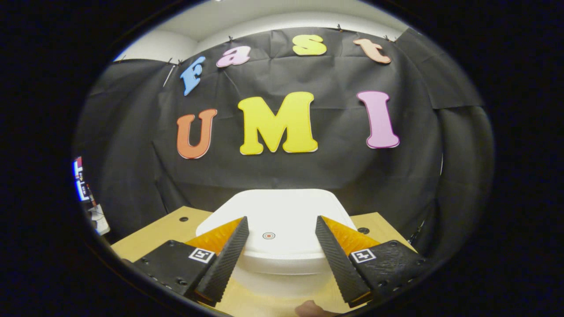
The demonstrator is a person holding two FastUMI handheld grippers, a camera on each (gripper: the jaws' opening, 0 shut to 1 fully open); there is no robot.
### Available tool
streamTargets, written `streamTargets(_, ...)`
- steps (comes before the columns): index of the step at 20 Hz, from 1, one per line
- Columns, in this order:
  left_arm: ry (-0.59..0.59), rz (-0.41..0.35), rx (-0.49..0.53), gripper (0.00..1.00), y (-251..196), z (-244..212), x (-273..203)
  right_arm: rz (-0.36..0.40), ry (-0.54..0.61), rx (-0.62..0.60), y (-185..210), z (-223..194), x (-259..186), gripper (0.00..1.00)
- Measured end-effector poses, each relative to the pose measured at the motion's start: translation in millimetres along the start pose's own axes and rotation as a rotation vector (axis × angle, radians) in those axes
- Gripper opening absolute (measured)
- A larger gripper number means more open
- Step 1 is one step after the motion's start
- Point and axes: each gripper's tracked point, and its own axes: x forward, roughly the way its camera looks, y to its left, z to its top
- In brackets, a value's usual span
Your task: Press the lid of the desktop garbage bin to open it, pick up the crumpled paper on the desktop and throw it into the bin, then pick up the pop can on the desktop and drop it into the bin, and finally close the garbage bin lid.
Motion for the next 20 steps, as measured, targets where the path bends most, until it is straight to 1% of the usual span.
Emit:
streamTargets(3, 0.01, 0.003, 0.002, 0.95, -0.2, -2.5, 2.6, 0.026, -0.054, 0.017, -0.8, 0.2, -7.9, 0.95)
streamTargets(5, 0.013, 0.006, 0.001, 0.95, 1.7, -3.8, 3.7, 0.017, -0.059, 0.033, -7.9, -1.0, -11.9, 0.94)
streamTargets(7, 0.01, 0.006, 0.0, 0.95, 1.6, -2.8, 2.8, -0.01, -0.074, 0.046, -16.5, 2.1, -22.2, 0.94)
streamTargets(8, 0.007, 0.006, 0.001, 0.95, 1.2, -1.2, 2.8, -0.017, -0.077, 0.06, -20.6, 2.3, -29.6, 0.94)
streamTargets(10, 0.001, 0.004, 0.006, 0.95, -0.3, 0.6, 2.1, -0.002, -0.109, 0.118, -24.1, 13.5, -51.3, 0.94)
streamTargets(11, -0.002, 0.003, 0.009, 0.95, -1.6, 1.3, 1.1, -0.011, -0.119, 0.15, -30.2, 17.6, -61.6, 0.96)
streamTargets(14, -0.02, 0.016, 0.011, 0.95, -1.1, 5.8, -1.9, -0.037, -0.147, 0.216, -48.4, 27.6, -98.1, 0.96)
streamTargets(16, -0.029, 0.015, 0.013, 0.95, -5.2, 7.5, -2.2, -0.062, -0.153, 0.182, -56.9, 25.9, -122.6, 0.96)
streamTargets(17, -0.031, 0.012, 0.018, 0.95, -8.4, 7.9, -3.0, -0.066, -0.161, 0.156, -59.4, 24.3, -135.0, 0.92)
streamTargets(18, -0.037, 0.011, 0.024, 0.95, -9.8, 9.0, -4.1, -0.066, -0.16, 0.129, -60.2, 19.8, -146.2, 0.96)
streamTargets(19, -0.043, 0.011, 0.03, 0.95, -10.7, 11.0, -5.8, -0.067, -0.158, 0.103, -62.8, 13.0, -157.0, 0.92)
streamTargets(20, -0.047, 0.012, 0.033, 0.95, -11.1, 11.6, -6.5, -0.07, -0.152, 0.083, -66.0, 4.9, -167.1, 0.92)
